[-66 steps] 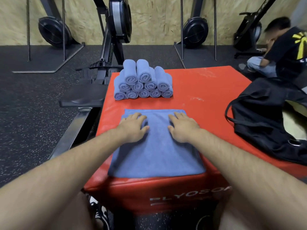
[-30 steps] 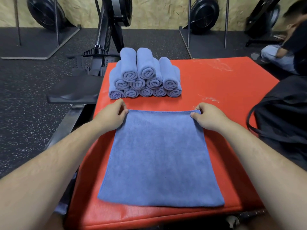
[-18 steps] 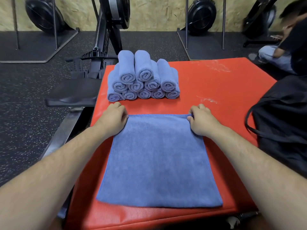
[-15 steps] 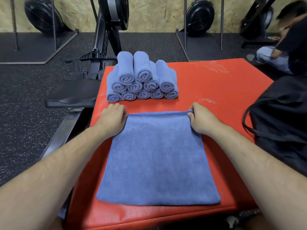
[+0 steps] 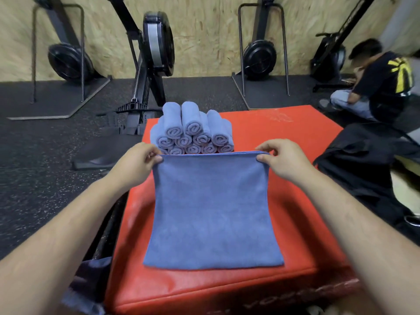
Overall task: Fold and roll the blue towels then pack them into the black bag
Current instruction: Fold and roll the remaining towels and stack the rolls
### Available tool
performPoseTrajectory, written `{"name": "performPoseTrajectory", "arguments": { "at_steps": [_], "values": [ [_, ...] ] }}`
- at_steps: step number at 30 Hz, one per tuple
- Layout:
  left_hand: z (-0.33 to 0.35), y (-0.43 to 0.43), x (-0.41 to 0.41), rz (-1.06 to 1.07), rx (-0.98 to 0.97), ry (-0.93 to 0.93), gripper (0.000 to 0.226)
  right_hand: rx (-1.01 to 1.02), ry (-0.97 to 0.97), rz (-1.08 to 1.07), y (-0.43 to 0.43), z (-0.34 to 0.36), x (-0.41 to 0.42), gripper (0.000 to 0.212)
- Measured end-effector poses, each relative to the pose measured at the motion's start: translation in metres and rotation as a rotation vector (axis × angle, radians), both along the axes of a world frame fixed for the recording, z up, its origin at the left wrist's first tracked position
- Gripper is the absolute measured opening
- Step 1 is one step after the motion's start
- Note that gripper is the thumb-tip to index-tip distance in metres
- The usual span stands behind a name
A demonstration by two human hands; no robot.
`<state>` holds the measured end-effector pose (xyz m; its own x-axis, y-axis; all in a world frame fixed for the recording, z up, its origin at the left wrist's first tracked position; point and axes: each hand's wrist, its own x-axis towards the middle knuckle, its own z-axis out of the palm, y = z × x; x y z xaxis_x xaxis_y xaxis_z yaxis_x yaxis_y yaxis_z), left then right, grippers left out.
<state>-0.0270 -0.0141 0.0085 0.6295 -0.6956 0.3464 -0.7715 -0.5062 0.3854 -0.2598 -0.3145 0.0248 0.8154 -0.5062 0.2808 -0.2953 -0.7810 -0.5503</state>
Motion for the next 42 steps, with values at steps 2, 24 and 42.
{"name": "performPoseTrajectory", "arguments": {
  "at_steps": [2, 24, 42],
  "values": [
    [0.019, 0.005, -0.006, 0.016, -0.026, -0.02, 0.004, -0.015, -0.019, 0.029, 0.005, 0.015, -0.005, 0.012],
    [0.072, 0.054, -0.077, 0.02, -0.134, 0.204, 0.011, -0.003, 0.069, 0.073, 0.045, 0.058, -0.081, 0.009],
    [-0.008, 0.055, -0.081, 0.051, 0.01, 0.651, 0.01, 0.134, 0.308, 0.149, 0.044, -0.012, -0.083, 0.007]
  ]
}}
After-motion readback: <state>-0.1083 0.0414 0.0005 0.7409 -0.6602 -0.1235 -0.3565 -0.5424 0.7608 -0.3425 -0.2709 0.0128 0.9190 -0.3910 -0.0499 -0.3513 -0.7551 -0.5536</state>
